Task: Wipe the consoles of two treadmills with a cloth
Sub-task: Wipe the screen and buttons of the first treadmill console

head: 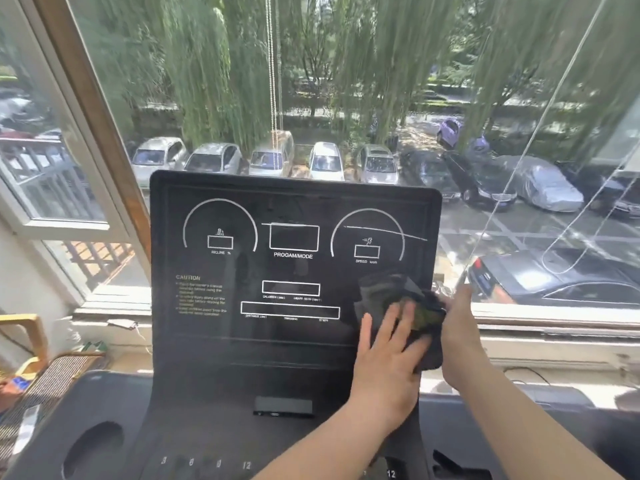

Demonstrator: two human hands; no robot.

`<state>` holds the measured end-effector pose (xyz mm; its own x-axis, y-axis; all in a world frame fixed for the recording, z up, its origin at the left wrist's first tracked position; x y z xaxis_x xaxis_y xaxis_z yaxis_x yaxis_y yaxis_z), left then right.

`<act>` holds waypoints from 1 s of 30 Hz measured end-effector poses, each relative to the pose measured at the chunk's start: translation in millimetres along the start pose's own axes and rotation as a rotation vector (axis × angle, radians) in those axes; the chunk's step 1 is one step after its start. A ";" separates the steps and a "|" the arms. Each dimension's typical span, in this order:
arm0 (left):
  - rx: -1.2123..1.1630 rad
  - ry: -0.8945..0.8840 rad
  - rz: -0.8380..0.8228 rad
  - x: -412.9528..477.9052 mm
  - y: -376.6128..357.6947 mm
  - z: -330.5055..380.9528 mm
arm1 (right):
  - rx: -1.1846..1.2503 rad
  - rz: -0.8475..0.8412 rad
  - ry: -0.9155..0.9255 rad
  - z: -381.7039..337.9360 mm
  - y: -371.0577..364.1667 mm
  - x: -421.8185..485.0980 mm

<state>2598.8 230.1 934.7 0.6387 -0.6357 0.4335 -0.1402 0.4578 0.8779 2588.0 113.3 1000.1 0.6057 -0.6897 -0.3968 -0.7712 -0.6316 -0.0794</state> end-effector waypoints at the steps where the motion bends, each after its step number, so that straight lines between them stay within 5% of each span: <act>1: -0.050 -0.057 -0.013 5.1 6.2 7.5 | 0.009 0.037 -0.009 -2.7 9.4 0.0; 3: -0.257 -0.013 -0.017 10.3 25.8 18.0 | 0.034 0.091 -0.018 -8.1 26.3 -1.5; 6: -0.766 0.345 -0.065 9.4 57.1 11.6 | 0.014 0.122 0.074 -25.7 27.7 -8.8; 11: -1.196 0.896 0.306 -12.1 120.3 -53.2 | -0.240 0.105 0.466 -47.2 -28.0 -24.6; 15: -0.932 1.050 0.674 -46.4 191.1 -111.1 | -0.397 0.089 0.621 -54.2 -78.5 -36.5; 19: -0.551 0.916 0.830 -62.3 221.3 -157.6 | -0.392 0.201 0.558 -65.6 -103.0 -25.3; 23: -0.010 0.912 0.517 -45.9 191.6 -224.6 | -0.366 0.234 0.560 -65.1 -104.6 -19.1; 26: 0.109 0.903 0.278 -34.0 169.7 -251.5 | -0.256 0.222 0.573 -64.2 -96.8 -19.1; 30: 0.197 0.921 0.207 -21.4 133.7 -227.5 | -0.116 0.152 0.491 -68.1 -81.1 -20.4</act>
<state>2738.5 446.3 996.6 0.9186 0.2215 0.3274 -0.3874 0.3405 0.8567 2651.6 154.5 1076.9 0.5301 -0.8440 0.0818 -0.8479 -0.5270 0.0582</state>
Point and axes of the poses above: each hand's wrist, its own x-axis towards the middle knuckle, its own y-axis out of the back of the hand, z = x × y, the point moved 2 cm from there along x, towards the middle knuckle, and after that the axes turned 6 degrees about x, right-handed, at the moved point
